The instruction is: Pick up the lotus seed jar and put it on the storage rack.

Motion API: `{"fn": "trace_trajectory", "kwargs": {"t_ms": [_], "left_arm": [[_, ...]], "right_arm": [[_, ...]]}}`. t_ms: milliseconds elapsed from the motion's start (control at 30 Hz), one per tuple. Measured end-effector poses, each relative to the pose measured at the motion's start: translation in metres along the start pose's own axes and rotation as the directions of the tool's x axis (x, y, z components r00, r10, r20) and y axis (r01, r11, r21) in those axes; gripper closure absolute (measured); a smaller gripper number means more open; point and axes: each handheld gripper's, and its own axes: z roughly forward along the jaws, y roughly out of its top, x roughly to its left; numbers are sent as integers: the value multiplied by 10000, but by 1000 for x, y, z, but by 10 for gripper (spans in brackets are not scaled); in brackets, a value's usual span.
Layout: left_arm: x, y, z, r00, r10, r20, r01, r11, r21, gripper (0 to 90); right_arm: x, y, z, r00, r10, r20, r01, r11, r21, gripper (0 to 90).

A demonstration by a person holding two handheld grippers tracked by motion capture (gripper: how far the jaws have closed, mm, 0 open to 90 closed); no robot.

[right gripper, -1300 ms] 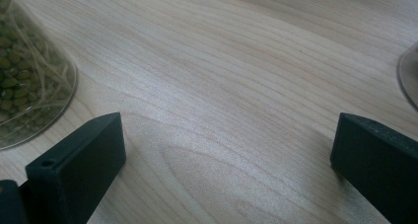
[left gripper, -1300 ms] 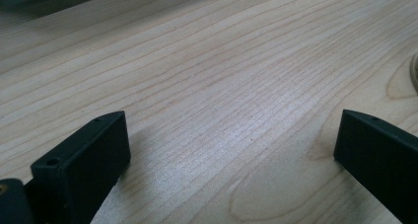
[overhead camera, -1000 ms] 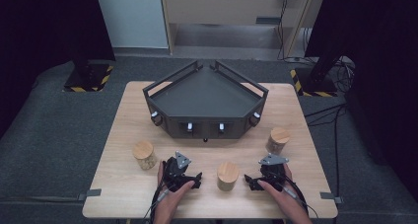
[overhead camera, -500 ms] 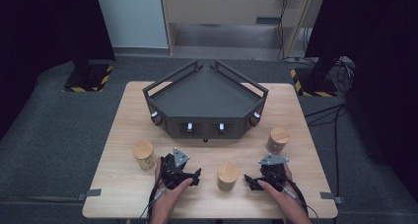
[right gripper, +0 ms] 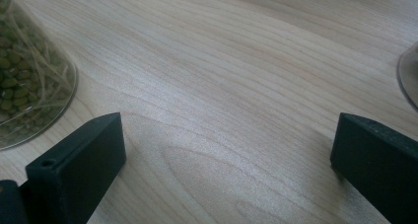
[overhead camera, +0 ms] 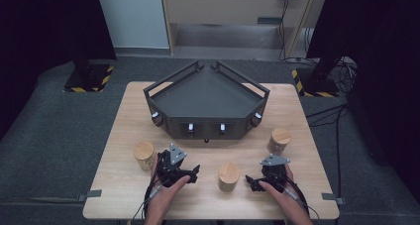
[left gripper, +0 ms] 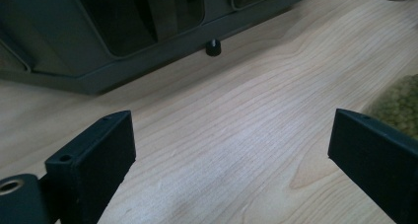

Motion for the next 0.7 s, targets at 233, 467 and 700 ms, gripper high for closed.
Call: {"fn": "trace_trajectory", "kwargs": {"t_ms": [233,467,700], "left_arm": [[-4,8,-11,9999,94,94,-91,9994,-329,29],[-2,21,-20,9992,410,-38,-411,9984,-379,29],[3,25,-27,9986,484,-195,-493,9977,-463,28]], "right_arm": [[0,0,0,10000,2,2,-2,10000,1,3],[0,0,0,10000,1,3,-1,10000,0,3],[1,-1,0,10000,24,65,-24,10000,-8,4]]}}
